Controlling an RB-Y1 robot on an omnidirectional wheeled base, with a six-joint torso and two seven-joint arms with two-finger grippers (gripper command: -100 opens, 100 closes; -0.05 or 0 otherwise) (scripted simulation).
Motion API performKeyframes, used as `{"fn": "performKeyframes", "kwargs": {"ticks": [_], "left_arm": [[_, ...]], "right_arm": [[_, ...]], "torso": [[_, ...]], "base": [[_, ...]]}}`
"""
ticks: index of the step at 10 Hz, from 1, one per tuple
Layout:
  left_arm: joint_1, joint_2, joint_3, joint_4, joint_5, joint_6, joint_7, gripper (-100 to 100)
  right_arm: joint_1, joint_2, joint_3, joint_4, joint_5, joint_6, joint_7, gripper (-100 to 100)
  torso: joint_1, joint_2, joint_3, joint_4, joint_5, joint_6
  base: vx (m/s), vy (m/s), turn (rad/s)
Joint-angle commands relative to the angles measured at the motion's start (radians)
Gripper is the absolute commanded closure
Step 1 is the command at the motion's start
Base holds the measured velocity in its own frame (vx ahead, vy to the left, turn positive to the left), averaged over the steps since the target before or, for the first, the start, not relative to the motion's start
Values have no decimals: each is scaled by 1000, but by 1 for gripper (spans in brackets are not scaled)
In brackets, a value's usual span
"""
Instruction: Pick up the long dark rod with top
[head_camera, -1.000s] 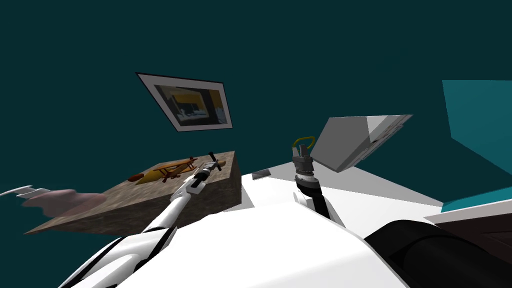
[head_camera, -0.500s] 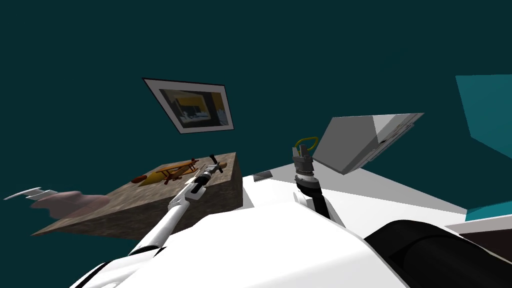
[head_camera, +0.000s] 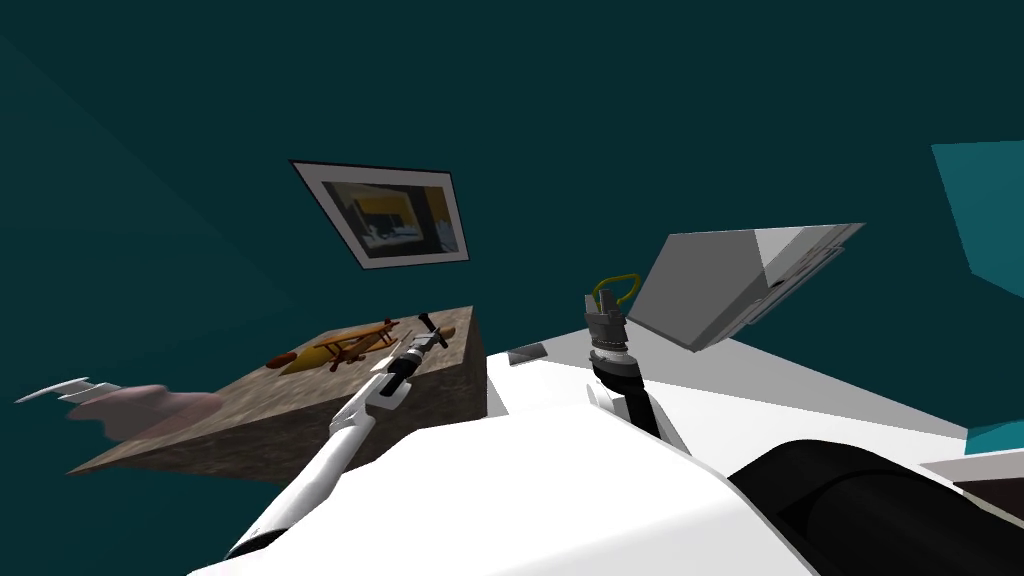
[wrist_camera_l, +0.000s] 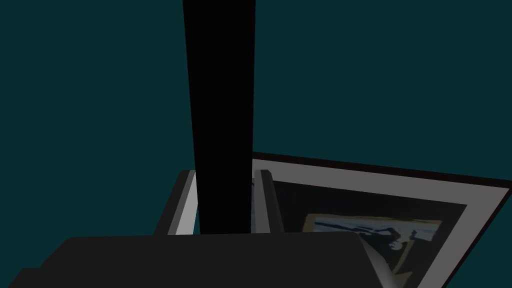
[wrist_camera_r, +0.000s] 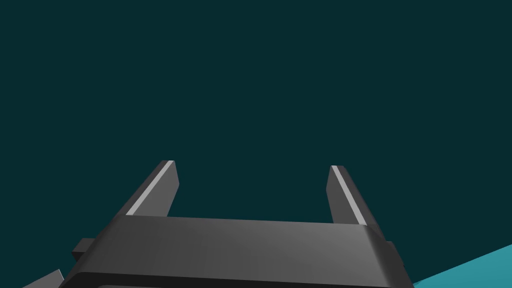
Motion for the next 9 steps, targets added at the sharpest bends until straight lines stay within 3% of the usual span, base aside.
{"fn": "performKeyframes", "kwargs": {"ticks": [1, 2, 3, 5, 6, 7, 9], "left_arm": [[22, -2, 2, -50, -3, 4, 3, 100], [66, -21, 8, -81, -32, 33, 20, 100], [93, -21, 8, -113, -32, 33, 20, 100], [94, -21, 8, -162, -32, 33, 20, 100], [139, -40, 14, -191, -60, 63, 37, 100], [167, -40, 14, -230, -60, 63, 37, 100], [167, -40, 14, -268, -60, 63, 37, 100]], "right_arm": [[0, 0, 0, 0, 0, 0, 0, 0], [0, 0, 0, 0, 0, 0, 0, 0], [0, 0, 0, 0, 0, 0, 0, 0], [0, 0, 0, 0, 0, 0, 0, 0], [0, 0, 0, 0, 0, 0, 0, 0], [0, 0, 0, 0, 0, 0, 0, 0], [0, 0, 0, 0, 0, 0, 0, 0]], "torso": [[0, 0, 0, 0, 0, 0], [0, 0, 0, 0, 0, 1], [1, -1, -1, -1, 0, 0], [1, -1, -1, -1, 0, 0], [0, 0, 0, -1, 0, 0], [2, -1, -1, -1, 0, -1], [1, -1, -1, -1, 0, 0]], "base": [[40, 19, 10], [63, 38, 29], [62, 34, 27], [21, 10, 3], [61, 29, 35], [67, 34, 38], [13, 9, -1]]}}
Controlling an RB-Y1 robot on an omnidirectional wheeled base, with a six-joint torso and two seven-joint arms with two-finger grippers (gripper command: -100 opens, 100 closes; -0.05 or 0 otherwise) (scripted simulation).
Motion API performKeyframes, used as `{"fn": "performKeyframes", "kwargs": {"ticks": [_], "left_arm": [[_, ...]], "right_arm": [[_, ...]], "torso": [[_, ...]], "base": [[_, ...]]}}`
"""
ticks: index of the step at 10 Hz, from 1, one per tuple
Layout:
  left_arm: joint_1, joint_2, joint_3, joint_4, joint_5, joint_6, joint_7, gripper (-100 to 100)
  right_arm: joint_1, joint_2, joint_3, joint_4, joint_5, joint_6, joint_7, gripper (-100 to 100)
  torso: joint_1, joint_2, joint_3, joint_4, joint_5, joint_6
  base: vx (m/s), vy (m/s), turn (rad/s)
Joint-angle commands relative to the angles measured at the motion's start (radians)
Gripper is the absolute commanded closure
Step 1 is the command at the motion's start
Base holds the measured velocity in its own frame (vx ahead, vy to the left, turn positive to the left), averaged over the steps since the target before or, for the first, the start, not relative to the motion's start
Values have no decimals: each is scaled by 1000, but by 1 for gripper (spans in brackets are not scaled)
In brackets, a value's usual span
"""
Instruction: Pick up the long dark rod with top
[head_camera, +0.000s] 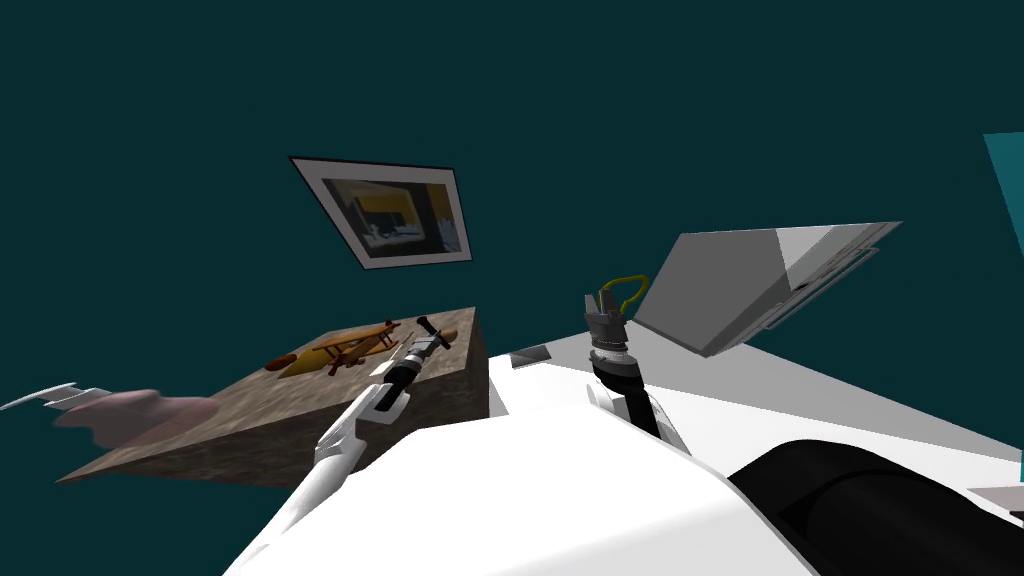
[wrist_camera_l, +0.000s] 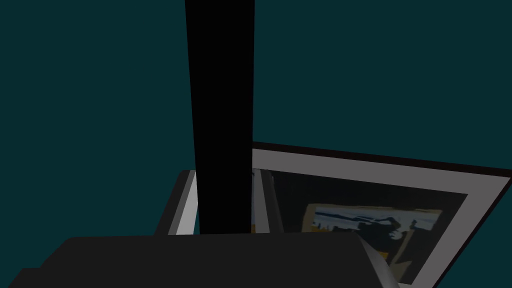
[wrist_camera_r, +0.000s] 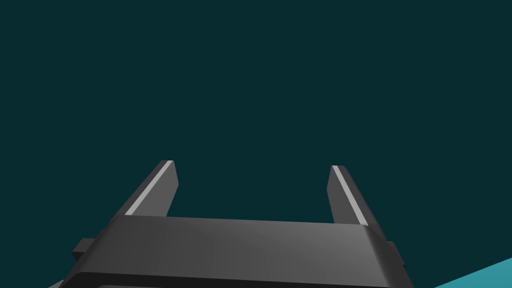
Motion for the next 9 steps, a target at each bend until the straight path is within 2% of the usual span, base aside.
{"fn": "performKeyframes", "kwargs": {"ticks": [1, 2, 4, 5, 6, 7, 8, 9], "left_arm": [[50, -15, 10, -50, -26, 25, 21, 100], [74, -15, 10, -76, -26, 25, 21, 100], [82, -15, 10, -121, -26, 25, 21, 100], [139, -34, 16, -165, -55, 55, 38, 100], [155, -34, 16, -202, -55, 55, 38, 100], [155, -34, 16, -226, -55, 55, 38, 100], [159, -31, 13, -221, -54, 62, 40, 100], [158, -30, 13, -226, -54, 63, 41, 0]], "right_arm": [[0, 0, 0, 0, 0, 0, 0, 0], [0, 0, 0, 0, 0, 0, 0, 0], [0, 0, 0, 0, 0, 0, 0, 0], [0, 0, 0, 0, 0, 0, 0, 0], [0, 0, 0, 0, 0, 0, 0, 0], [0, 0, 0, 0, 0, 0, 0, 0], [0, 0, 0, 0, 0, 0, 0, 0], [0, 0, 0, 0, 0, 0, 0, 0]], "torso": [[0, 0, 0, 0, 0, 0], [2, -1, -1, -1, 0, -2], [1, -1, -1, 0, 0, -1], [0, 0, 0, 0, 0, 0], [1, -1, -1, 0, 0, -1], [1, -2, -1, 0, 0, -1], [1, -1, 0, 1, 0, 0], [0, 0, 0, 0, 0, -1]], "base": [[49, 33, 25], [61, 27, 42], [21, 6, 5], [65, 17, 30], [65, 22, 38], [26, 18, 9], [10, 9, -4], [0, 0, 0]]}}
